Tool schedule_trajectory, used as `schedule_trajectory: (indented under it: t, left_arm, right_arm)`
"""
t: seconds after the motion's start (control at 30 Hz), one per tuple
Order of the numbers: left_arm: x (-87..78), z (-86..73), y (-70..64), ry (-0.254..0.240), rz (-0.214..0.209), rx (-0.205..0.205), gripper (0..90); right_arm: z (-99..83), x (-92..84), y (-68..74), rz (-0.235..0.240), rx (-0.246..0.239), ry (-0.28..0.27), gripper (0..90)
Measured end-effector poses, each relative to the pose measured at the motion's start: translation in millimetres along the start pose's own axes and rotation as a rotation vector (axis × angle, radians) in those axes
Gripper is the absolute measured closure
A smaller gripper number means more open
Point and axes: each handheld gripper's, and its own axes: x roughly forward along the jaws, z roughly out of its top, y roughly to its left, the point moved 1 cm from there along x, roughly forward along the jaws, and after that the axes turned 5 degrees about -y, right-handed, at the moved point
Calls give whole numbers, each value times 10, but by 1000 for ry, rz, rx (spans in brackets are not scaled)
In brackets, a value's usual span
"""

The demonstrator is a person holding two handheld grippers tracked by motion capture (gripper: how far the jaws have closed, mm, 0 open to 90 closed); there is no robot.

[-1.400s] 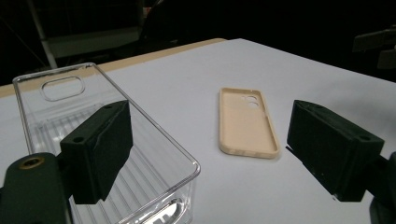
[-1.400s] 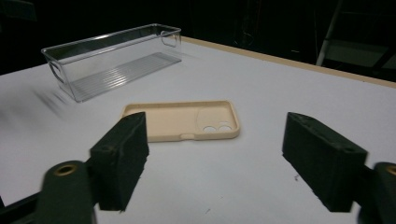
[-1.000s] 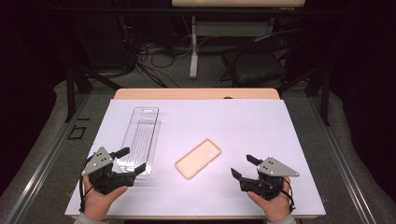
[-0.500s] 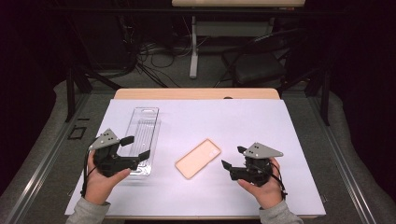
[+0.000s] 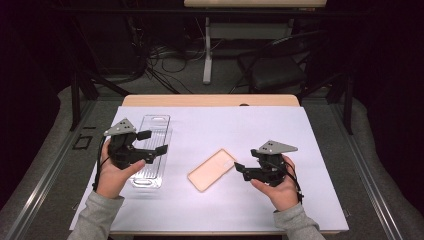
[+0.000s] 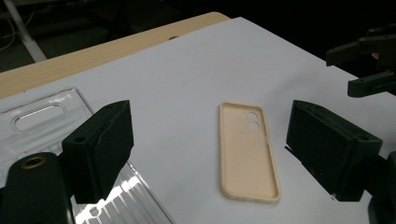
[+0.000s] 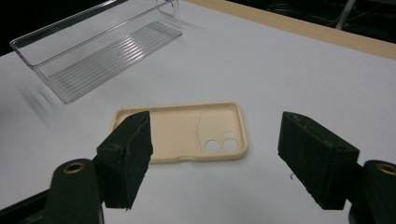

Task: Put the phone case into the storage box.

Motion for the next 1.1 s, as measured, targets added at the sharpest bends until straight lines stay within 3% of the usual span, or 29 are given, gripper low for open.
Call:
schedule_trajectory:
  t: [0.53,0.7,0.87,1.1]
  left_arm:
    - [155,404,62,27,12,23,151]
    - [181,382,91,17,12,12,152]
    - [141,354,134,8,11,6,153]
    - [74,298,214,5,29,-21,153]
  right_arm:
    - [275,184,-109,18,38,57,307]
    - [336,271,-154,21,53,85,328]
    - [399,311,-175,2,37,70,351]
    - [471,401,-187,-4,27,142,351]
